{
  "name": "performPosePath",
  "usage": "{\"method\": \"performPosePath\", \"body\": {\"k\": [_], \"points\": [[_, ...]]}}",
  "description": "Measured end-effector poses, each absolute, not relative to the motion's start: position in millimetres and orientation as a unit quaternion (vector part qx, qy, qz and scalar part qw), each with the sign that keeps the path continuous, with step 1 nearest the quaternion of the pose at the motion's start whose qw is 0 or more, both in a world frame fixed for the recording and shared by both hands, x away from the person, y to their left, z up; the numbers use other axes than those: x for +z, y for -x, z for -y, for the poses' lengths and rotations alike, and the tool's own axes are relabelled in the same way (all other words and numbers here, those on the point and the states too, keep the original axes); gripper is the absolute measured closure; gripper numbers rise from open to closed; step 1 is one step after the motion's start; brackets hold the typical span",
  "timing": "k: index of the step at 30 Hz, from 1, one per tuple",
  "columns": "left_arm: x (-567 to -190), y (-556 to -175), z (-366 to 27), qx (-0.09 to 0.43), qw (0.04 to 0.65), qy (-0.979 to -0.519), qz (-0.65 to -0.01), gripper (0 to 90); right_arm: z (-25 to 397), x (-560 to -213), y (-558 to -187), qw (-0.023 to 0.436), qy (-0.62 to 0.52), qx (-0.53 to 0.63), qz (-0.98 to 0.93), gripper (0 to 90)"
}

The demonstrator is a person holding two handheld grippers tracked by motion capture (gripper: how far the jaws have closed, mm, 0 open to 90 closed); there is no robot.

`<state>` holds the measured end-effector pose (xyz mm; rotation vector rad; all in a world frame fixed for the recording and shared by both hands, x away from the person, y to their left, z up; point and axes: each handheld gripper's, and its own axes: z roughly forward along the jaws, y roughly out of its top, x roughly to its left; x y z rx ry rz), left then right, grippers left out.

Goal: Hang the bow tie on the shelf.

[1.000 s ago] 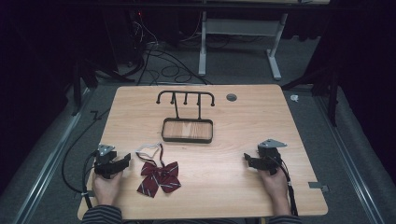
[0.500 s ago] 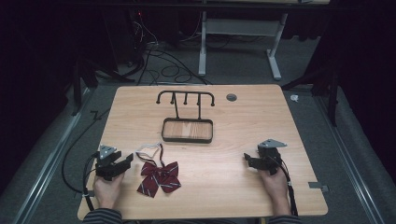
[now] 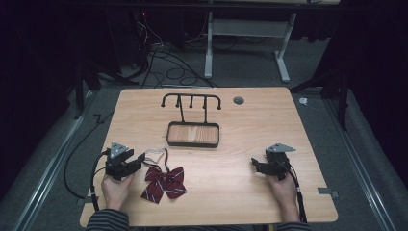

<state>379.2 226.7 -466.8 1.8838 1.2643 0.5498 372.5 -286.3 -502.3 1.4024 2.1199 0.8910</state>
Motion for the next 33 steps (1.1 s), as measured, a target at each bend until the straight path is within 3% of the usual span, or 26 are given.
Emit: {"method": "performPosePath", "body": {"k": [33], "points": [[-454,-416,-181,0.187,0.364,-0.787,-0.461,49.4,286,-502,-372,0.222,-0.508,0.323,-0.767,32.1]]}}
